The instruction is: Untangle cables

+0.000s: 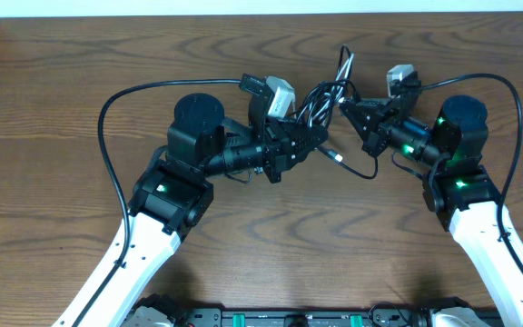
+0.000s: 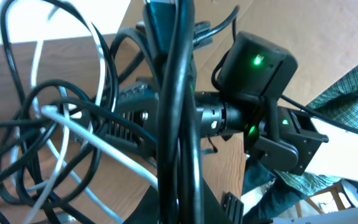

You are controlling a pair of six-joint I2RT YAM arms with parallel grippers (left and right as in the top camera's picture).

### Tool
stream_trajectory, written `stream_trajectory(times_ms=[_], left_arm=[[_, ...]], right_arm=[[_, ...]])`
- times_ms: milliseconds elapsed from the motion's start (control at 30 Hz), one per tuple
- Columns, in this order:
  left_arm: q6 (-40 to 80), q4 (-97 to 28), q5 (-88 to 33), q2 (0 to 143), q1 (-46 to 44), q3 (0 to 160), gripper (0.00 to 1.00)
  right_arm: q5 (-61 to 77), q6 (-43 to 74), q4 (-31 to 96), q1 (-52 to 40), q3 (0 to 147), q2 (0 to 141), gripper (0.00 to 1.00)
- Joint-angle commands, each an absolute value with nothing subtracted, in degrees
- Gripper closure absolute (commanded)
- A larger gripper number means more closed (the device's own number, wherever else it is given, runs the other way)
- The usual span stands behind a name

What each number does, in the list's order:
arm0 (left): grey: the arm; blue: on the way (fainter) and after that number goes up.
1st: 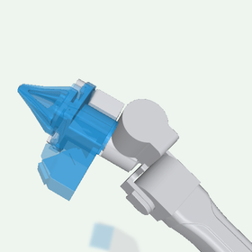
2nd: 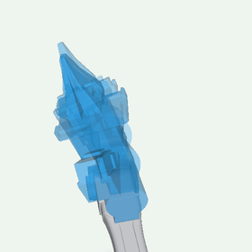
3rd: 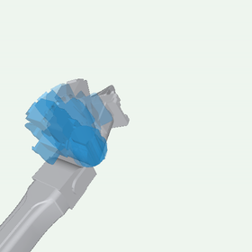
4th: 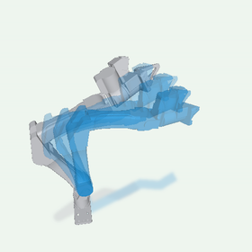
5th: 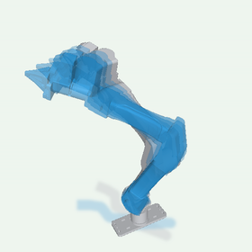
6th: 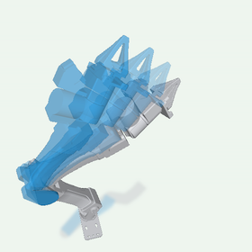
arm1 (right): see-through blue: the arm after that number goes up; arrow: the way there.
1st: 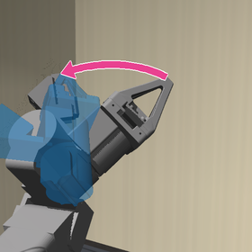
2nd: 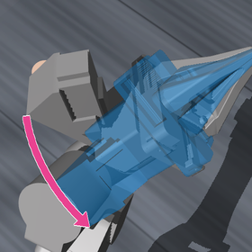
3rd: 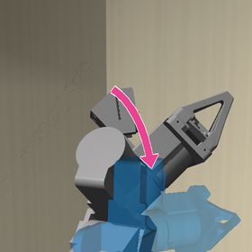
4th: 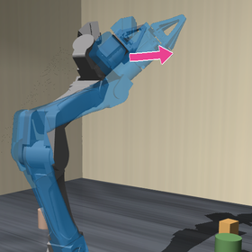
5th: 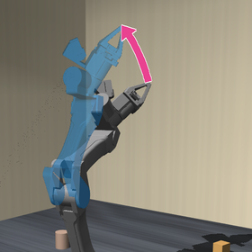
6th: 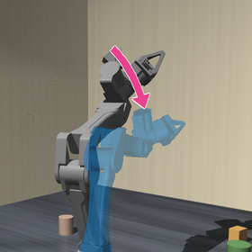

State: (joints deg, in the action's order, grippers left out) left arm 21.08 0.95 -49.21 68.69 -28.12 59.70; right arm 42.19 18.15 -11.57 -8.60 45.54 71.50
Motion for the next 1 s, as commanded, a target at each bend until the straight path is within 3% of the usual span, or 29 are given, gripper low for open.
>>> stream_trajectory(times_ms=[0,300,467,600,800,967], left_arm=[[17.3,-0.6,-51.8,68.5,-28.1,60.2,0.92],[15.7,-1.0,-45.4,68.5,-28.1,60.2,0.92],[12.5,-0.6,-45.6,69.2,-31.8,60.2,0.92],[12.5,2.0,-45.6,69.3,-35.1,60.2,0.92],[12.5,4.0,-45.6,69.1,-34.9,60.2,0.92],[12.7,3.5,-45.6,68.3,-28.4,60.2,0.92]], right_arm=[[41.0,21.5,-12.5,-8.2,45.9,71.3,0.99],[57.5,21.8,-20.6,-9.6,45.9,71.3,0.99],[53.5,21.2,-22.7,-14.2,45.9,71.3,0.99],[43.4,19.4,-14.9,-15.2,45.9,71.4,0.99],[40.6,18.1,-5.1,-13.3,45.9,71.4,0.99],[40.8,18.2,0.1,-9.5,45.9,71.4,0.99]])
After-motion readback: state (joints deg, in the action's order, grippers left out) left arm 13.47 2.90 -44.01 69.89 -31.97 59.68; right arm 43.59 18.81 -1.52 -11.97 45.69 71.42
